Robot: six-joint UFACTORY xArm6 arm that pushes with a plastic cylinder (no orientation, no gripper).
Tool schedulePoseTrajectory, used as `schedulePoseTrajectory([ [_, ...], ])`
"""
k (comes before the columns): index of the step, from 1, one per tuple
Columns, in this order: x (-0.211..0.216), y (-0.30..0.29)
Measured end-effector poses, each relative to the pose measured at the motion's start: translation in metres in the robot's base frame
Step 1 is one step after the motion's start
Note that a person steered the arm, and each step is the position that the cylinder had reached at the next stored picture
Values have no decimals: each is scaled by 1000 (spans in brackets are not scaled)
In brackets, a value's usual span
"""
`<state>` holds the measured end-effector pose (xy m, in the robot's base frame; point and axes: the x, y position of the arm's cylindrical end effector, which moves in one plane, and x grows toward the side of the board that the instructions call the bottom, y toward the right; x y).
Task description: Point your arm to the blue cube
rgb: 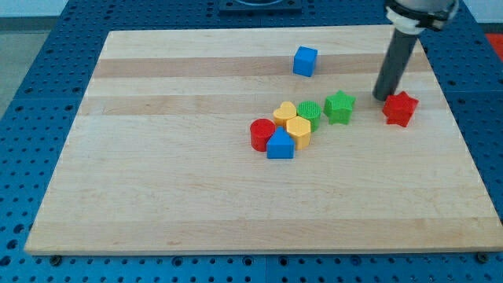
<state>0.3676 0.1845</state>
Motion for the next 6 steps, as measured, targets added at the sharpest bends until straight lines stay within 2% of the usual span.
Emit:
schedulePoseTrajectory([
  [1, -25, -39],
  [3, -35, -151],
  [4, -65, -181],
  [6, -78, -183],
])
